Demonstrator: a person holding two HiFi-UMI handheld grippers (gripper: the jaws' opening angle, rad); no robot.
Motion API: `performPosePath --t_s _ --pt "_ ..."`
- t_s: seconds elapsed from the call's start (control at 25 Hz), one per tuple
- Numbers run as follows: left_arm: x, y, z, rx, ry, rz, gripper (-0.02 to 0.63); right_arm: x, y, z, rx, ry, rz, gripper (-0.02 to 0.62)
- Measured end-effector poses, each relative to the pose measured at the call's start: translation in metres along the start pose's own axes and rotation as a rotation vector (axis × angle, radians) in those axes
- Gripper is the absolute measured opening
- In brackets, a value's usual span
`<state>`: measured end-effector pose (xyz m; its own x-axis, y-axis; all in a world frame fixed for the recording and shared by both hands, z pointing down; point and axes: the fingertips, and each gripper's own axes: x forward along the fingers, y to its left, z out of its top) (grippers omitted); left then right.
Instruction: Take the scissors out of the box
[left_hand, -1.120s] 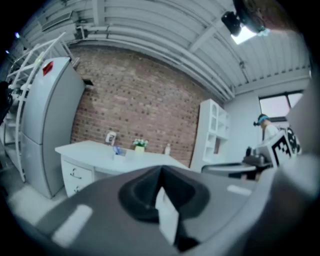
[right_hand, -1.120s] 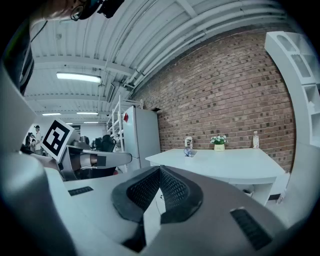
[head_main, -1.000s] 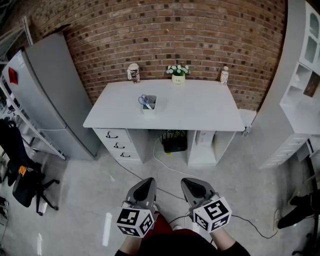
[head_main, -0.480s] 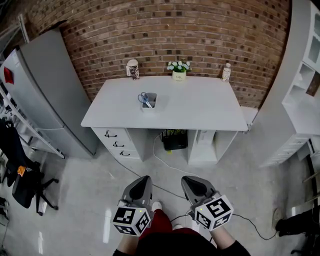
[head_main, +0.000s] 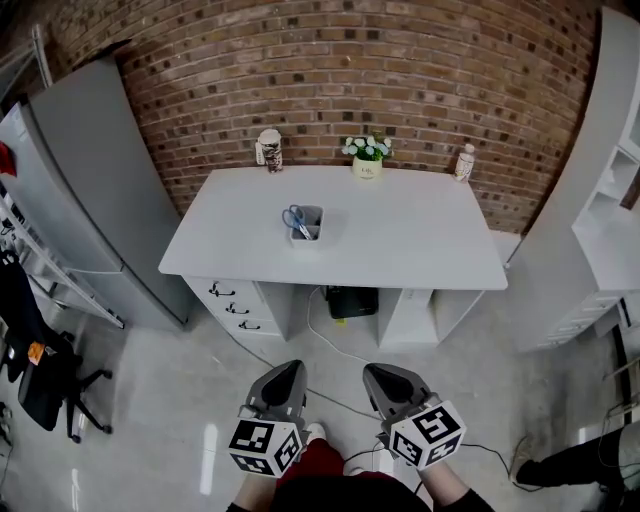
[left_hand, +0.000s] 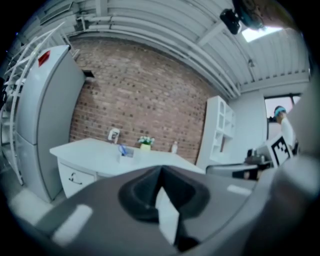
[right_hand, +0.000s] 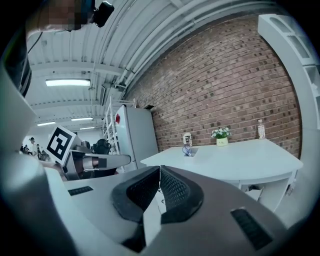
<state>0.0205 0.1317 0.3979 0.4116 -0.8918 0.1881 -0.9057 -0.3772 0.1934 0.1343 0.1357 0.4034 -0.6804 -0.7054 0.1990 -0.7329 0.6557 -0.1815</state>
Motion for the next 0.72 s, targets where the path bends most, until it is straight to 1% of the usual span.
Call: performPosePath --t_s 0.32,0.72 --pt "0.028 0.056 0.015 0.007 0.009 0.002 0.003 0.059 -0.003 0.011 0.025 0.008 -0.006 0.008" --pt "0.044 0.102 0.019 0.002 0.026 -0.01 0.005 0.11 -0.001 0.022 -0.009 0.015 -0.029 0.008"
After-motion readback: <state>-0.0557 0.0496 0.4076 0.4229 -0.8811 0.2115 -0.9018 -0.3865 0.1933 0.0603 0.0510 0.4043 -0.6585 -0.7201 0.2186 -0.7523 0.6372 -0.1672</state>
